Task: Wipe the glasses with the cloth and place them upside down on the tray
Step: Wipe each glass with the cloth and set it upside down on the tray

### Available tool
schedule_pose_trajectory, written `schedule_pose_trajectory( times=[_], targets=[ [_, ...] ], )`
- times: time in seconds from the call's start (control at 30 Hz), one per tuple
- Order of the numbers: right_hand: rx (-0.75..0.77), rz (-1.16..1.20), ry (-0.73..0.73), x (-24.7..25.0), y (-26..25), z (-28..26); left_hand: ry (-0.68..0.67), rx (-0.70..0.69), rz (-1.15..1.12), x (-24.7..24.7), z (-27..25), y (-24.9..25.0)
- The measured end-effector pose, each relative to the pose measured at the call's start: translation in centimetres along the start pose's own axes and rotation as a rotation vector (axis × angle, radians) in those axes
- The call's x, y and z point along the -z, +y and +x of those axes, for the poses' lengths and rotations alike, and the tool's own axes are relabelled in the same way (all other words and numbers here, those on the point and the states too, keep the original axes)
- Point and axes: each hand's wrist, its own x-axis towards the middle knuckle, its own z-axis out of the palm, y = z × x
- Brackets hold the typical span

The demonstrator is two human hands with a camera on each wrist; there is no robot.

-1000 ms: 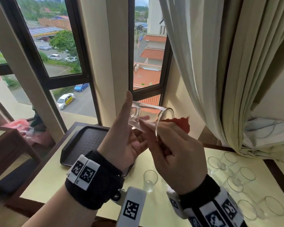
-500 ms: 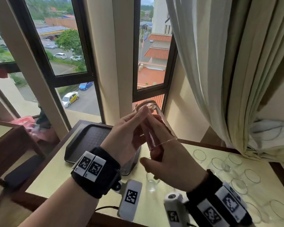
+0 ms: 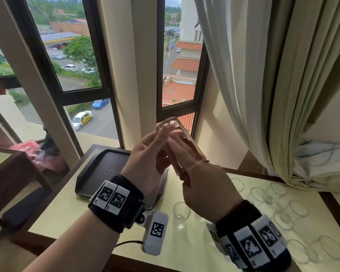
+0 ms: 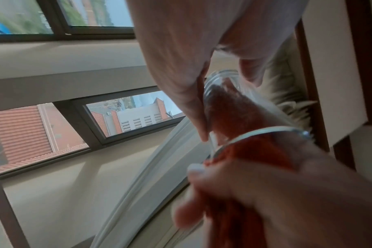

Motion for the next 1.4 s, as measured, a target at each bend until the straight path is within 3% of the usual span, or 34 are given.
schedule_pose_trajectory(
  times=[0.07, 0.1, 0.27, 0.33, 0.4, 0.47, 0.53, 0.6, 0.67, 0.83, 0.97, 1.13, 1.3, 1.4],
  targets=[
    [-0.019, 0.092, 0.003, -0.4, 0.1, 0.1, -0.011, 0.017, -0.015, -0.3, -0.2, -0.3],
    [-0.027, 0.245, -0.006, -0.5, -0.1, 0.2, -0.019, 0.019, -0.027, -0.2, -0.2, -0.4],
    [-0.17, 1.374, -0.134, -0.1, -0.6, -1.0, -0.083, 0.012, -0.063, 0.2, 0.0, -0.8],
    [-0.196, 1.604, -0.148, -0.1, -0.4, -1.3, -0.088, -0.011, -0.088, 0.2, 0.3, -0.8],
    [-0.207, 1.486, -0.13, -0.3, -0.2, -1.3, -0.039, -0.026, -0.118, 0.2, 0.6, -0.5],
    [-0.16, 0.933, -0.049, -0.2, 0.0, -0.9, 0.008, -0.048, -0.132, 0.3, 0.8, -0.1],
    [-0.016, 0.301, 0.036, 0.1, 0.2, -0.4, 0.006, -0.075, -0.091, 0.2, 0.7, -0.2],
    [-0.005, 0.082, 0.051, 0.1, 0.7, 0.1, -0.012, -0.08, -0.033, -0.3, 0.5, -0.6],
    [0.002, 0.181, 0.061, -0.7, 1.6, 0.1, -0.021, -0.071, -0.011, -0.6, 0.3, -1.5],
    [-0.188, 1.24, -0.104, -1.0, 2.6, -1.6, 0.004, -0.057, 0.031, -0.7, 0.0, -2.9],
    [-0.302, 1.723, -0.118, -1.3, 3.5, -2.2, 0.009, -0.116, 0.065, -0.2, 0.2, -3.8],
    [-0.321, 1.862, -0.147, -2.0, 4.5, -3.5, 0.087, -0.186, 0.079, 1.4, 0.3, -3.5],
    [-0.361, 1.801, -0.203, -3.7, 4.8, -4.4, 0.229, -0.24, 0.123, 3.6, -1.4, -2.7],
    [-0.376, 1.569, -0.146, -5.2, 4.7, -4.4, 0.332, -0.262, 0.165, 5.1, -2.7, -2.5]
  ],
)
